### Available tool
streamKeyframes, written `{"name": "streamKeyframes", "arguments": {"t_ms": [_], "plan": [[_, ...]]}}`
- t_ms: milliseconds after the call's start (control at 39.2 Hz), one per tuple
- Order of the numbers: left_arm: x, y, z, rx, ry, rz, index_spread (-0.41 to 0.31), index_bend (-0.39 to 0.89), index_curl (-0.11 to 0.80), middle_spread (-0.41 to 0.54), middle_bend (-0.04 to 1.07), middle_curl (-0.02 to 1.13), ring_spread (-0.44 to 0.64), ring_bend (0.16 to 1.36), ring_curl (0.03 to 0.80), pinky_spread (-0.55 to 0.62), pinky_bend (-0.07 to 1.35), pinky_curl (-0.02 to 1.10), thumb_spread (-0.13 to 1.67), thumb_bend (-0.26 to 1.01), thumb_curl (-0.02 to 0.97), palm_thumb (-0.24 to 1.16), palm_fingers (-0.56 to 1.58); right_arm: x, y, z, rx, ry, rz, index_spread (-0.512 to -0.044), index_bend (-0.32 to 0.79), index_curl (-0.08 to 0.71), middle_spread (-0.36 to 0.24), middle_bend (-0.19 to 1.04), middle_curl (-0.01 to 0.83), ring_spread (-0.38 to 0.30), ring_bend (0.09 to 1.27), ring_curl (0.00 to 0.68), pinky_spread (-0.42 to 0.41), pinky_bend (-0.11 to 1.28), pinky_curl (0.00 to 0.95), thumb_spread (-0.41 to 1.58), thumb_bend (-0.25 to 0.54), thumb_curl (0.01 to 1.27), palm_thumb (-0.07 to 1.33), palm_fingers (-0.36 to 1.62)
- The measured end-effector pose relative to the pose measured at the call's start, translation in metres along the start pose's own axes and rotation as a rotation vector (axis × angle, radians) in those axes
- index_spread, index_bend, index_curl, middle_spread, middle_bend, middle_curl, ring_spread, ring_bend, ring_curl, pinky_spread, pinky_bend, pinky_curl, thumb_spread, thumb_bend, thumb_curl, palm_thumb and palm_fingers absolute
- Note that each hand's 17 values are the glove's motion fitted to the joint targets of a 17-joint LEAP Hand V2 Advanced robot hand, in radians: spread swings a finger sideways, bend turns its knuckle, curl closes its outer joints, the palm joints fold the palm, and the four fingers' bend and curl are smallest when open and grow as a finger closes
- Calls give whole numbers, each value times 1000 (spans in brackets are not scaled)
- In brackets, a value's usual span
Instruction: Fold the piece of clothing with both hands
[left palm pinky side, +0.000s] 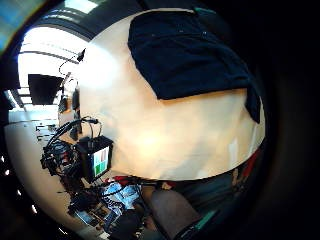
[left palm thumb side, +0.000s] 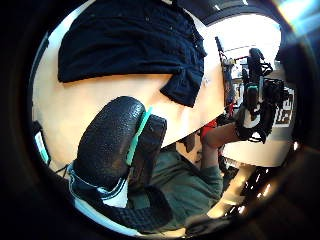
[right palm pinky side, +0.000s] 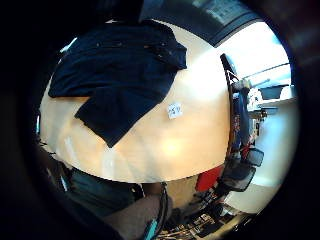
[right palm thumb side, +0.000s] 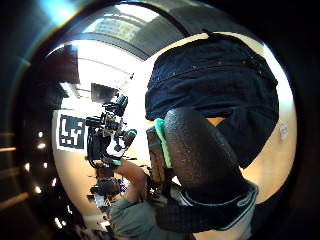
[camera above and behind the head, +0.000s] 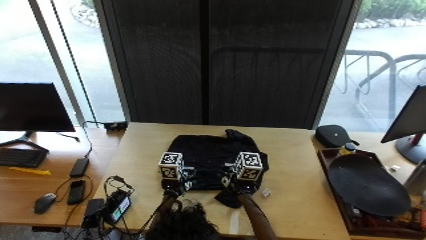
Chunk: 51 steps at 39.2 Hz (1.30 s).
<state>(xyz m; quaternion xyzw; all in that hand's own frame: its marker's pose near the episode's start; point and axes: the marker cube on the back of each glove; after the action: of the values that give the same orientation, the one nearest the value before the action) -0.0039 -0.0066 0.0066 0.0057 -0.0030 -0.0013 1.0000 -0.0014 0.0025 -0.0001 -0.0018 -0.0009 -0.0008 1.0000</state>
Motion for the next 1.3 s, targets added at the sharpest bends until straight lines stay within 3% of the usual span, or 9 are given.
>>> {"name": "streamKeyframes", "arguments": {"t_ms": [153,383,995,1148,1301], "plan": [[-3,4,7,5,10,6,-66,125,75,52,199,130,192,495,161,251,388,116,729,49,67,115,321,-5,9,1,2,7,-5,-286,170,104,43,131,40,120,222,70,208,626,206,795,150,83,243,141],[-11,10,6,6,33,-12,-79,138,133,68,196,202,250,539,211,338,441,169,984,14,125,119,274,-11,10,-4,40,8,-29,-357,175,173,55,149,84,161,252,118,259,673,263,1099,126,137,253,93],[-14,-7,3,87,-5,-17,-84,138,228,81,201,314,279,587,266,394,484,238,1125,-19,215,110,215,16,4,-2,9,11,19,-385,165,267,60,165,165,185,287,196,280,703,316,1280,33,223,275,43],[-15,-17,10,141,-6,-47,-85,133,240,82,202,331,279,594,275,390,495,254,1133,-16,229,117,205,37,-5,6,10,33,62,-386,157,273,60,167,182,186,292,210,281,711,324,1275,13,242,291,32],[-21,-47,37,149,39,-71,-85,115,241,82,204,346,275,613,283,382,513,270,1135,-15,244,133,195,45,-1,10,-30,2,83,-382,119,260,61,175,200,187,308,225,281,745,339,1229,-2,267,331,2]]}}
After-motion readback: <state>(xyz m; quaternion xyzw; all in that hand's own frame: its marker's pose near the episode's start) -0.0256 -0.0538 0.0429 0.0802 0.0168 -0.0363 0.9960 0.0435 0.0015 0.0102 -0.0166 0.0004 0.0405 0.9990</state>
